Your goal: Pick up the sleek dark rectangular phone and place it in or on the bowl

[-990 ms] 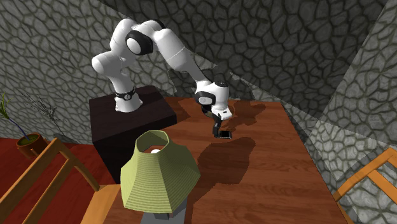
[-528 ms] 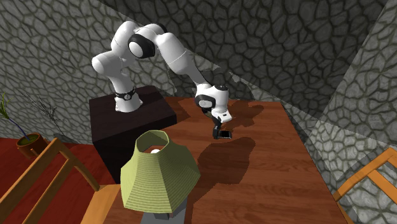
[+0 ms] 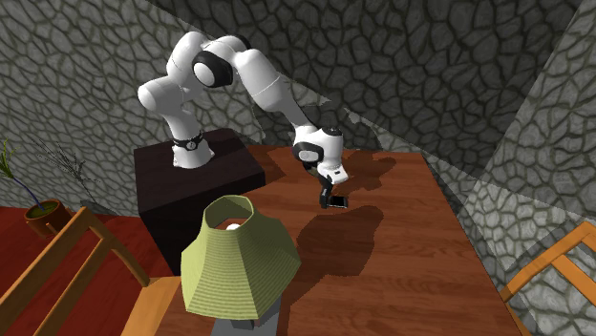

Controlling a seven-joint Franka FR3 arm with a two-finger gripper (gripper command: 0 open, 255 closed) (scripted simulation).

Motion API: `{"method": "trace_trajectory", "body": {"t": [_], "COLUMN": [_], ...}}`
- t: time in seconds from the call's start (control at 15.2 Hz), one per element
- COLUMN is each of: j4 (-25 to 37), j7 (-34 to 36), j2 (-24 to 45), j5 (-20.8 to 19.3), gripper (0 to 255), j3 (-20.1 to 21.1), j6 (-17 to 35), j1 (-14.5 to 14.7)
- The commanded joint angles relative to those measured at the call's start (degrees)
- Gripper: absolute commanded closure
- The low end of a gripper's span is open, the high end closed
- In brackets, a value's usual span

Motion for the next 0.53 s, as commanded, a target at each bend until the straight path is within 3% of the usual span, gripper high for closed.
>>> {"method": "trace_trajectory", "body": {"t": [0.0, 0.46], "j4": [0.00, -1.00], "j7": [0.00, -0.22], "j2": [0.00, -2.06], "j5": [0.00, 0.39], "gripper": [255, 255], "j3": [0.00, 0.56], "j6": [0.00, -1.09], "j1": [0.00, -0.44]}}
